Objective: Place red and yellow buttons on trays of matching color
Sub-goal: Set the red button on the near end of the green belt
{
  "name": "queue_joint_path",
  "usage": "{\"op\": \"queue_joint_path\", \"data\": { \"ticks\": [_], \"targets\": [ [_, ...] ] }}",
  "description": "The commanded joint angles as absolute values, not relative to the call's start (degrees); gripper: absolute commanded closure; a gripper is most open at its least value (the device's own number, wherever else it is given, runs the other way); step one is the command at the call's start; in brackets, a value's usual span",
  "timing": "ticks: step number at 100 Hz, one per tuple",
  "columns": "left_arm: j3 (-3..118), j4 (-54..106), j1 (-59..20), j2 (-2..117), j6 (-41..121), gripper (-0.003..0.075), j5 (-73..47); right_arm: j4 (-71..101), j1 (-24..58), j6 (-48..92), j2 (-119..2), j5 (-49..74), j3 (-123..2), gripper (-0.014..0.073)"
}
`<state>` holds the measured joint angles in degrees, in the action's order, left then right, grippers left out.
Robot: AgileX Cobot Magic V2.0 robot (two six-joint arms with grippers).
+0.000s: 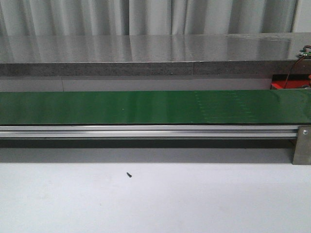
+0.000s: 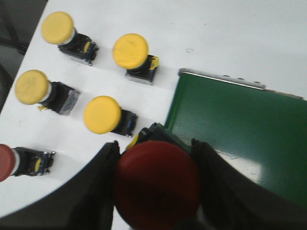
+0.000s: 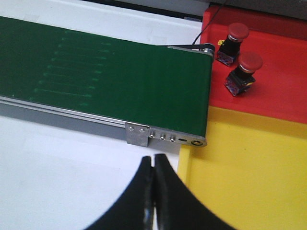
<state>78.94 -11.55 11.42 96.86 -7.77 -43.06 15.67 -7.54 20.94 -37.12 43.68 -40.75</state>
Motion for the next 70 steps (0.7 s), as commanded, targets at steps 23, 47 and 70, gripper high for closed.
{"op": "queue_joint_path", "data": {
  "ticks": [23,47,70],
  "targets": [
    [80.99,-7.39,8.35,97.56,-4.48,0.0676,-43.26,16.51,-7.64,21.10,-36.92,40.39,-42.05,0.0662],
    [80.89,-6.48,8.35,98.05,-3.30,0.0582,-44.83,16.51,-7.64,21.10,-36.92,40.39,-42.05,0.0662],
    [80.89,-4.97,8.35,98.05,-2.19,0.0327,-46.87,16.51,-7.64,21.10,-36.92,40.39,-42.05,0.0662]
  ]
}}
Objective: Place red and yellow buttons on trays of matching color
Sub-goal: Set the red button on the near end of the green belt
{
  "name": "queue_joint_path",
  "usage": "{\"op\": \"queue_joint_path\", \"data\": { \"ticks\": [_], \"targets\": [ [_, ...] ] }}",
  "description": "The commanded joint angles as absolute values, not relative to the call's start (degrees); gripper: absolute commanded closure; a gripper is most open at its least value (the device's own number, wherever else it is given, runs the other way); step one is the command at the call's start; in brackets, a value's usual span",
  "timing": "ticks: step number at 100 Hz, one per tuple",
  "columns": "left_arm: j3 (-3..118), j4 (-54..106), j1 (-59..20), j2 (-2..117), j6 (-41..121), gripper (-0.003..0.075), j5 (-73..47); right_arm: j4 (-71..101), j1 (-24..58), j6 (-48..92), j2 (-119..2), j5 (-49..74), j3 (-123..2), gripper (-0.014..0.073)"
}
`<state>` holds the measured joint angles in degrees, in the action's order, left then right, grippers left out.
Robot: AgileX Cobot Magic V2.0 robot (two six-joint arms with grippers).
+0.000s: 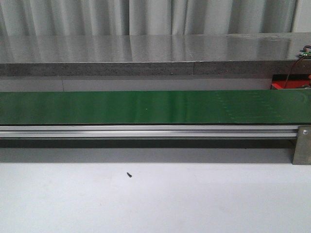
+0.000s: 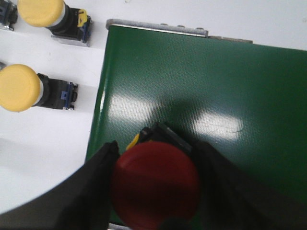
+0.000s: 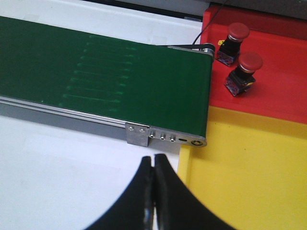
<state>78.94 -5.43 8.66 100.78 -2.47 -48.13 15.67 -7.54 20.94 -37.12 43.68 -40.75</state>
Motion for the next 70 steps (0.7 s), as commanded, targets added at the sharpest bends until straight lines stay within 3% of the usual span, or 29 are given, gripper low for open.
{"op": "queue_joint_path", "data": {
  "ticks": [1,31,70],
  "targets": [
    [80.89,-4.97,8.35,98.05,-2.19,0.0315,-46.87,16.51,-7.64,21.10,-36.92,40.39,-42.05,0.0662],
    [81.49,-2.96,8.35,97.08,-2.19,0.0148,-46.63,16.51,-7.64,21.10,-36.92,40.39,-42.05,0.0662],
    [87.82,-4.77,8.60,92.48,-2.15,0.0146,-49.73,16.51,-7.64,21.10,-36.92,40.39,-42.05,0.0662]
  ]
}}
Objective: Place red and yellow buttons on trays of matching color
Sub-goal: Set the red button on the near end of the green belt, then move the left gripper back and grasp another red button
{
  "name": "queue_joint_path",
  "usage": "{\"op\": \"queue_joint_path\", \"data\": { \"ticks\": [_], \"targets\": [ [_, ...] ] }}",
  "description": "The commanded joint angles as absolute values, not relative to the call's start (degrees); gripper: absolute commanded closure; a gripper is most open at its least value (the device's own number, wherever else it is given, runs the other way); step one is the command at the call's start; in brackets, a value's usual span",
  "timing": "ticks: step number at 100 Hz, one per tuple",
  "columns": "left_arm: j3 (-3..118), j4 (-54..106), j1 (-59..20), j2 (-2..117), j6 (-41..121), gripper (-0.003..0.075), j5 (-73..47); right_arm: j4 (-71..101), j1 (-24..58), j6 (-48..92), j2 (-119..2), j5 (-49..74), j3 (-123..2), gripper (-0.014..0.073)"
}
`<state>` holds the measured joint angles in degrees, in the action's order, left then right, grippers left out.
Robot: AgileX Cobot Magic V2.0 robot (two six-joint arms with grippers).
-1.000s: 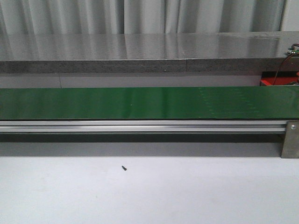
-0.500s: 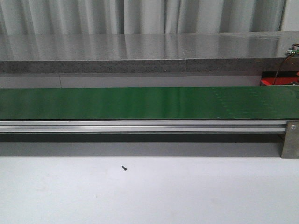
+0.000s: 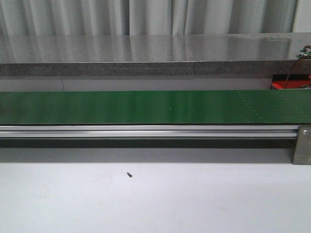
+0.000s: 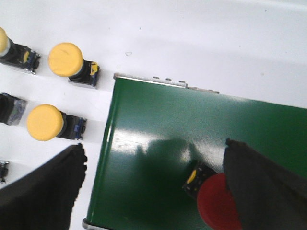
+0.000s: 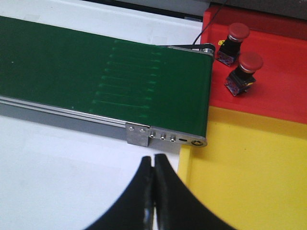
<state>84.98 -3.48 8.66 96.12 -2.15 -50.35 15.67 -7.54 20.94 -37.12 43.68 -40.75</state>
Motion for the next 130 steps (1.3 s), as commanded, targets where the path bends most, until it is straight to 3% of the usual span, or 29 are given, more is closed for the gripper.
{"op": "queue_joint_path", "data": {
  "ticks": [1,74,130],
  "targets": [
    [87.86,-4.77,8.56,92.33,-2.15,0.0146,-49.73,16.51,-7.64,21.10,-36.92,40.39,-42.05,0.0662],
    [87.63,-8.51,32.94,92.56,-2.81,0.0146,-45.72,16.51,-7.64,21.10,-36.92,40.39,-42.05,0.0662],
    [87.63,-8.24,34.34,107.21,-3.91,0.0146,-43.76,16.51,-7.64,21.10,-36.92,40.39,-42.05,0.0662]
  ]
}}
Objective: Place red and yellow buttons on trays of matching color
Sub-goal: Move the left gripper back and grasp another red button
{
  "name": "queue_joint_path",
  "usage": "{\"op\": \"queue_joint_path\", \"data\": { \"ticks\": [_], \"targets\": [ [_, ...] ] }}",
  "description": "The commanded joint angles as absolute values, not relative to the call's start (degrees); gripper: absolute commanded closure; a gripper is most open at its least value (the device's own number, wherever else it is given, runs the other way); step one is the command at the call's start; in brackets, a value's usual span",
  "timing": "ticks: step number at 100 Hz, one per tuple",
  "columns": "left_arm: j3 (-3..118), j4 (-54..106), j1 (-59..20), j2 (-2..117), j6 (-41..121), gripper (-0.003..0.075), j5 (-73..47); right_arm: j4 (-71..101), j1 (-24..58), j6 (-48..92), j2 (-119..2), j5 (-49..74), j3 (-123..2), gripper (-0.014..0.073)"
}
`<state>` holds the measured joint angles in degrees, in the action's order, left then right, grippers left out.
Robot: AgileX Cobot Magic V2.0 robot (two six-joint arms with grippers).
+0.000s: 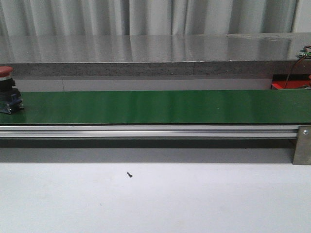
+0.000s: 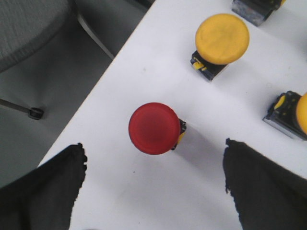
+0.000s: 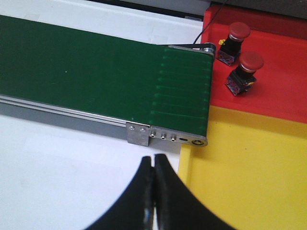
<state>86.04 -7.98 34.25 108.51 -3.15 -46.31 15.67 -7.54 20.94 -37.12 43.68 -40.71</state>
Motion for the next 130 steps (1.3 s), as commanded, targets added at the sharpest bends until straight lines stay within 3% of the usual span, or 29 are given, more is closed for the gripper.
{"op": "queue_joint_path", "data": {
  "ticks": [1,45,130],
  "targets": [
    [87.63,-8.24,34.34,107.45,-3.91,0.0146,-43.76,16.51,-7.64,21.10,-36.92,40.39,-42.05,0.0662],
    [87.63,-8.22,34.34,113.05,-3.91,0.0146,-40.65,16.51,-7.64,21.10,-36.92,40.39,-42.05,0.0662],
    [87.63,-8.34,34.34,113.02,-4.05,0.0177,-38.26,16.51,-7.64,21.10,-36.92,40.39,-42.05,0.0662]
  ]
}}
